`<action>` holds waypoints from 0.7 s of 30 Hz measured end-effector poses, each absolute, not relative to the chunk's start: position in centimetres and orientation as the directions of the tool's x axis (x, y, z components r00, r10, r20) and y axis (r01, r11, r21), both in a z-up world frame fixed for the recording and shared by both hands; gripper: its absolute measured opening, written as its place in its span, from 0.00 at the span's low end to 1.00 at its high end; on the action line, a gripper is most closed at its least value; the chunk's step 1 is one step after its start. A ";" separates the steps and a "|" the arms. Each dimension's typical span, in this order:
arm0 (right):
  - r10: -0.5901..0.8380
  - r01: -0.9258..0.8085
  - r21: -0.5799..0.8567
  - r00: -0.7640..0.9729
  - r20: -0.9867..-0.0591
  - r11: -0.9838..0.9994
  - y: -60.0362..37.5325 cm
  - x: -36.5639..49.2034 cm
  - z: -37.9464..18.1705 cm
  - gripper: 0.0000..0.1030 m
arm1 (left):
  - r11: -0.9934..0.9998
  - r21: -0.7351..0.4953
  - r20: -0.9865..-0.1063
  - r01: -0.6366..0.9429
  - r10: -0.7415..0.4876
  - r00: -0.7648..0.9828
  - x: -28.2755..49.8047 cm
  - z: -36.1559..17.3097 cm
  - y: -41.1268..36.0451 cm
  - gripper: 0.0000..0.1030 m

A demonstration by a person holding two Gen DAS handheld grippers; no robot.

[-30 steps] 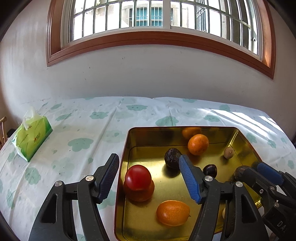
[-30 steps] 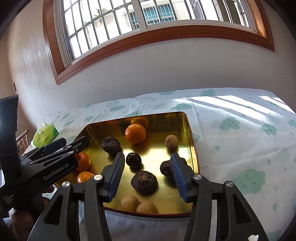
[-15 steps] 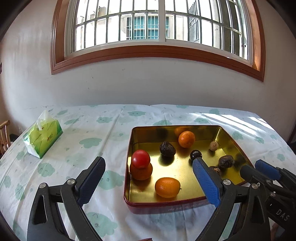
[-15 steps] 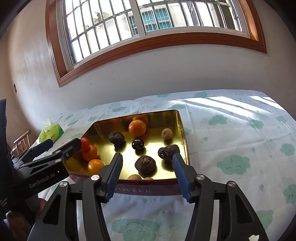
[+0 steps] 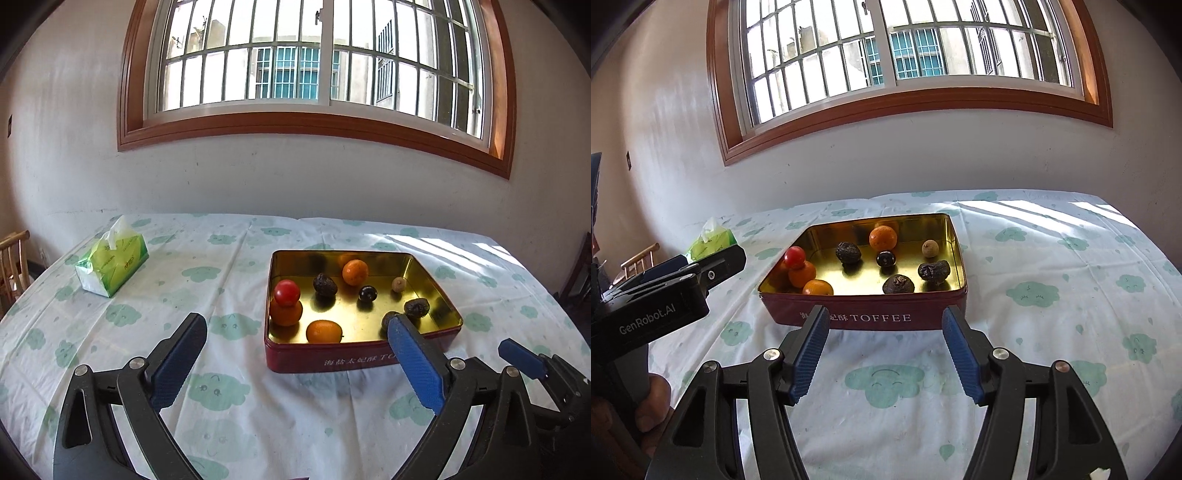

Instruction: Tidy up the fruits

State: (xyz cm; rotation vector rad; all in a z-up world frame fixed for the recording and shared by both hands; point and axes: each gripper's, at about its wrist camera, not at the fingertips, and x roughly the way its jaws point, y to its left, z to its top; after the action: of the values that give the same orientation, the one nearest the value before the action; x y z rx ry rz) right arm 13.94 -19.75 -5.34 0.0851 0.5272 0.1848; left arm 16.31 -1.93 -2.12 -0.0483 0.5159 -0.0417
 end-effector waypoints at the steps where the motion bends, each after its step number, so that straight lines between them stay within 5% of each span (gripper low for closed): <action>1: 0.195 -0.152 0.126 0.851 -0.488 0.980 -19.7 13.5 -5.2 0.61 | 0.998 -0.053 -0.490 0.030 -0.052 0.870 15.9 -2.0 -2.0 0.96; 21: 0.180 -0.174 0.050 0.897 -0.404 0.983 -18.0 8.2 -1.5 0.74 | 0.999 -0.019 -0.410 0.034 -0.039 0.911 9.5 1.3 -1.4 0.99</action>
State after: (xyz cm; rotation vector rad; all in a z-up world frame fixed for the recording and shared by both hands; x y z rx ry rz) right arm 8.21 -18.02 -1.51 0.0130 0.4193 0.1832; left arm 9.53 -1.42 1.26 -0.0112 0.4230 -0.0377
